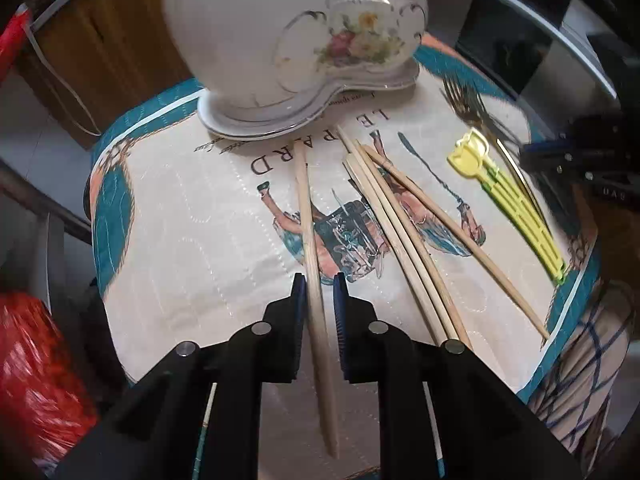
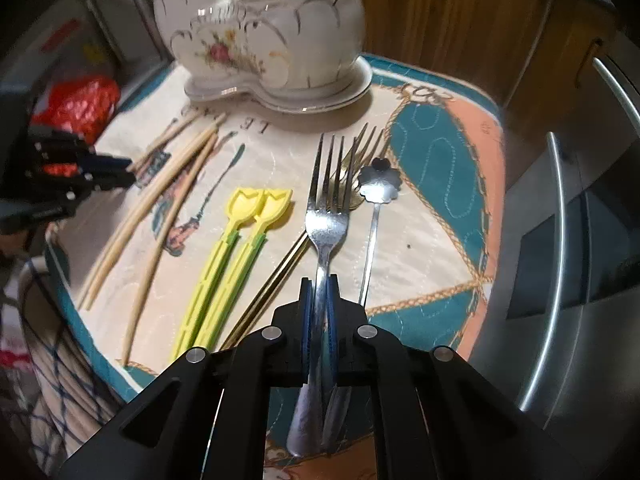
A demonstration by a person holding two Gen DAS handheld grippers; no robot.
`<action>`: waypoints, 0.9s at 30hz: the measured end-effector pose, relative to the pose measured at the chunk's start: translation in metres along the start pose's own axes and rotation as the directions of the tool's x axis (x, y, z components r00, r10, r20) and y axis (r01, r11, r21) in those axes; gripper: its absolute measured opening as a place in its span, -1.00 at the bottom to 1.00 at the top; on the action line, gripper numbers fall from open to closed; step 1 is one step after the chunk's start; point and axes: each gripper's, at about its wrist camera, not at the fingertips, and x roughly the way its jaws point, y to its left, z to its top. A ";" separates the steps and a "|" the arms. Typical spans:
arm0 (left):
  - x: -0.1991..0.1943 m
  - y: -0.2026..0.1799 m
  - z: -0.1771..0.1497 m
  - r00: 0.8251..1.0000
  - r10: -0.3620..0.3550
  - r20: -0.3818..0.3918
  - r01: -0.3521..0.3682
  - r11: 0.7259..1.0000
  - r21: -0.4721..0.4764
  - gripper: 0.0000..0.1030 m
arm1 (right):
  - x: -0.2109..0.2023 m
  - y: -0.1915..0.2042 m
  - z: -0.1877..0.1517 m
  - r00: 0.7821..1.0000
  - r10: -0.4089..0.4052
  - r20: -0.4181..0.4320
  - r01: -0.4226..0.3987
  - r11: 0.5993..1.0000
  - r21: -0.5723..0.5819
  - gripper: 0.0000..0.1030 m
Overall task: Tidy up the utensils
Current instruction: 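Lift the chopstick with the left tool while the right tool lifts the fork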
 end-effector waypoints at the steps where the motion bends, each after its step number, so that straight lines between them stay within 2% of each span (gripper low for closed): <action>1: 0.001 0.000 0.004 1.000 0.002 -0.021 -0.002 1.000 0.016 -0.68 | 0.002 0.000 0.003 1.000 0.002 -0.019 -0.002 1.000 -0.008 -0.84; 6: 0.008 -0.005 0.025 0.991 0.004 -0.130 0.005 0.997 0.073 -0.63 | 0.008 -0.005 0.017 0.993 0.038 -0.108 -0.041 0.999 -0.026 -0.84; 8: 0.012 -0.007 0.035 0.984 0.022 -0.179 -0.005 0.996 0.094 -0.52 | 0.011 -0.006 0.020 0.991 0.044 -0.130 -0.048 0.999 -0.026 -0.84; 10: 0.016 -0.008 0.044 0.975 0.019 -0.219 0.004 0.995 0.102 -0.52 | 0.011 -0.005 0.023 0.989 0.044 -0.143 -0.048 0.999 -0.025 -0.84; 14: 0.019 -0.008 0.050 0.973 0.004 -0.230 0.019 0.995 0.099 -0.57 | 0.011 0.002 0.022 0.989 0.061 -0.136 -0.065 0.998 -0.024 -0.88; 16: 0.017 -0.007 0.049 0.978 -0.017 -0.209 0.036 0.995 0.089 -0.65 | 0.009 0.003 0.018 0.990 0.077 -0.120 -0.080 0.996 -0.024 -0.88; 17: 0.014 0.001 0.043 0.980 -0.023 -0.197 0.040 0.996 0.083 -0.83 | 0.006 0.003 0.015 0.990 0.081 -0.114 -0.084 0.996 -0.022 -0.88; 18: 0.012 0.008 0.039 0.983 -0.034 -0.181 0.046 0.997 0.065 -0.86 | 0.005 0.003 0.014 0.991 0.080 -0.104 -0.083 0.996 -0.021 -0.88; 23: -0.003 0.029 0.020 0.991 -0.122 -0.049 0.121 0.992 -0.019 -0.89 | -0.016 0.000 0.009 0.996 0.087 -0.022 -0.088 0.996 -0.017 -0.88; 24: -0.010 0.034 0.015 0.989 -0.145 -0.005 0.145 0.989 -0.042 -0.89 | -0.022 0.001 0.008 0.996 0.090 -0.001 -0.090 0.996 -0.019 -0.88; 27: -0.040 0.044 0.001 0.968 -0.205 0.142 0.214 0.975 -0.052 -0.89 | -0.048 0.005 0.009 0.989 0.109 0.101 -0.107 0.994 -0.027 -0.88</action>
